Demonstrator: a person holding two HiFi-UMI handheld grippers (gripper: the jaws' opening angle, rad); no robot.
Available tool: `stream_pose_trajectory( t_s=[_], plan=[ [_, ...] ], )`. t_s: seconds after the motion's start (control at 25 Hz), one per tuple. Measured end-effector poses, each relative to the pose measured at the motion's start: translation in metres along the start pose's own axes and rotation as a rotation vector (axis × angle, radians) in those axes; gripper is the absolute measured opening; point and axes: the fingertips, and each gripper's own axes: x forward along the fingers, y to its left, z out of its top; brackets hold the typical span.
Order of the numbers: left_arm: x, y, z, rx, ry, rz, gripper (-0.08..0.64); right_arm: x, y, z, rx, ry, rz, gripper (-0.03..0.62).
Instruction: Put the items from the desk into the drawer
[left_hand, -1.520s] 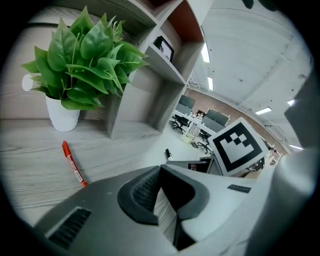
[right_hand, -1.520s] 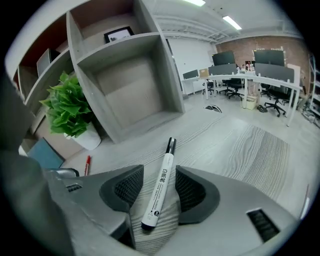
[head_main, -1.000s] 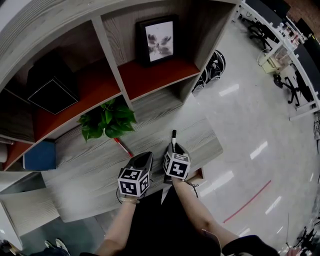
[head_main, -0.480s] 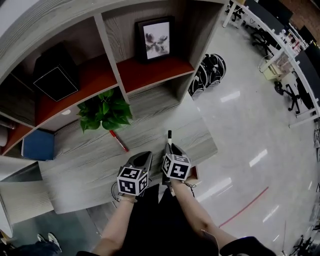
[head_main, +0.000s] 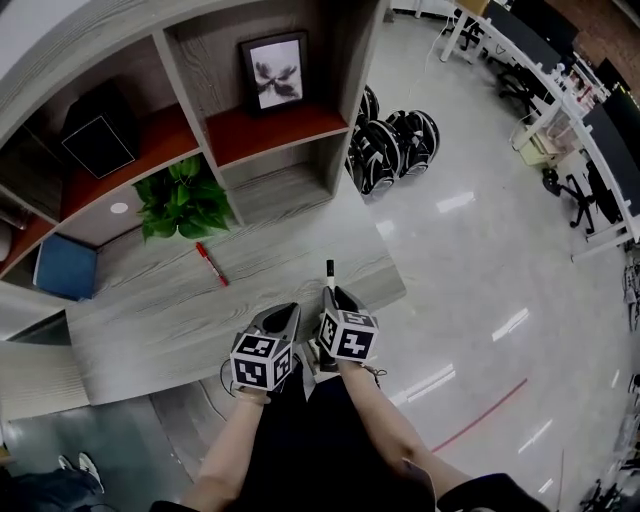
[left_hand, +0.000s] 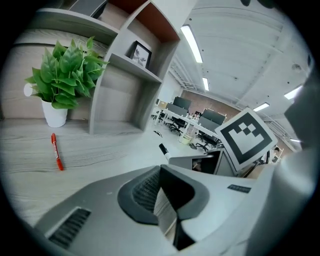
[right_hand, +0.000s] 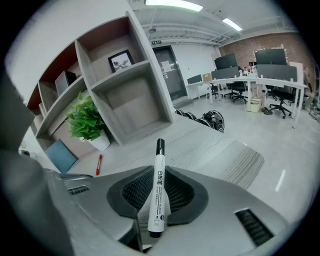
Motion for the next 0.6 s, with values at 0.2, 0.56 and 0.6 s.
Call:
stream_pose_trajectory(
  t_s=[0.2,0.56,0.6],
  plan=[
    [0.002,-0.031,-0.009,-0.01,-0.017,0.014,0.025,-0.022,-0.02,-0.001,-0.028,0.003,0.027,0.063],
    [0.006,-0.079,-0.029,-0.04,-0.067,0.05,0.025,-0.059,-0.052,-0.006,-0.105,-0.002,0.086,0.063],
    [0.006,-0.084,-0.032,-0.045,-0.07,0.054,0.025,-0.063,-0.056,-0.008,-0.109,-0.002,0.09,0.063]
  ],
)
